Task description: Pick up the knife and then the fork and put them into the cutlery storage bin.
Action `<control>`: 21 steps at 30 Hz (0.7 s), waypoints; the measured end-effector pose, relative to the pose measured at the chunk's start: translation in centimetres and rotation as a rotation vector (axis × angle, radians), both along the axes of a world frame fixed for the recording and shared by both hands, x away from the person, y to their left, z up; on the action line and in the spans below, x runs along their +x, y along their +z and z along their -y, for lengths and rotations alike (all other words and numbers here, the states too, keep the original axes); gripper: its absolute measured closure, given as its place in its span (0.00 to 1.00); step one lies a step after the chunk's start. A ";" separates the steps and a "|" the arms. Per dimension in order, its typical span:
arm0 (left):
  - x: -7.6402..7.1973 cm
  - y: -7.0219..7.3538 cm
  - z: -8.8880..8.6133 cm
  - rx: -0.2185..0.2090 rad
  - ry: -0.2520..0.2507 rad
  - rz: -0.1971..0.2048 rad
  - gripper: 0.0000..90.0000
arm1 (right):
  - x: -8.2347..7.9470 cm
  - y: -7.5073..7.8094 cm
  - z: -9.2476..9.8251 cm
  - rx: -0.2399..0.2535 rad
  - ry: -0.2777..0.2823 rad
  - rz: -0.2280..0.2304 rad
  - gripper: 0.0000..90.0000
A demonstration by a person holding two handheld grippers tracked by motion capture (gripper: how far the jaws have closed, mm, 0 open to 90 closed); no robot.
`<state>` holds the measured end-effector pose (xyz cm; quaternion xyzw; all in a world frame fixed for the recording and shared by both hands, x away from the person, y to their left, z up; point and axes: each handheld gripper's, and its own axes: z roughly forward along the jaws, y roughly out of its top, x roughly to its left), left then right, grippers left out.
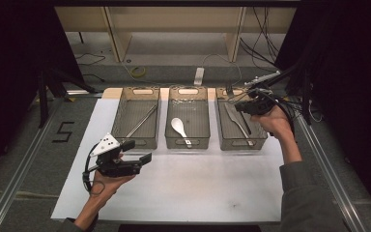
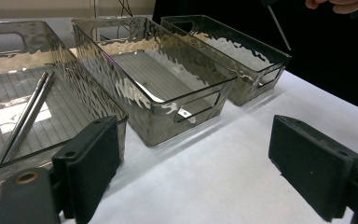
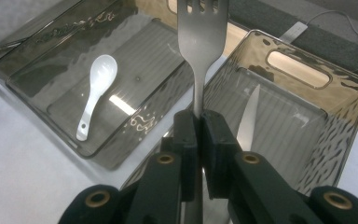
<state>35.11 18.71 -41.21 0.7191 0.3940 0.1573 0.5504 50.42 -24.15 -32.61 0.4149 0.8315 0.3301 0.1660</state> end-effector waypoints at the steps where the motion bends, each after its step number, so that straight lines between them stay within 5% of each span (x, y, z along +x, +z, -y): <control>1: 0.0 0.0 0.0 0.005 -0.002 0.000 0.18 | 0.1 0.0 0.0 -0.013 -0.004 -0.008 0.95; 21: 0.0 0.0 0.0 0.001 -0.003 -0.002 0.18 | 2.5 -1.9 1.3 -0.028 -0.103 -0.018 0.95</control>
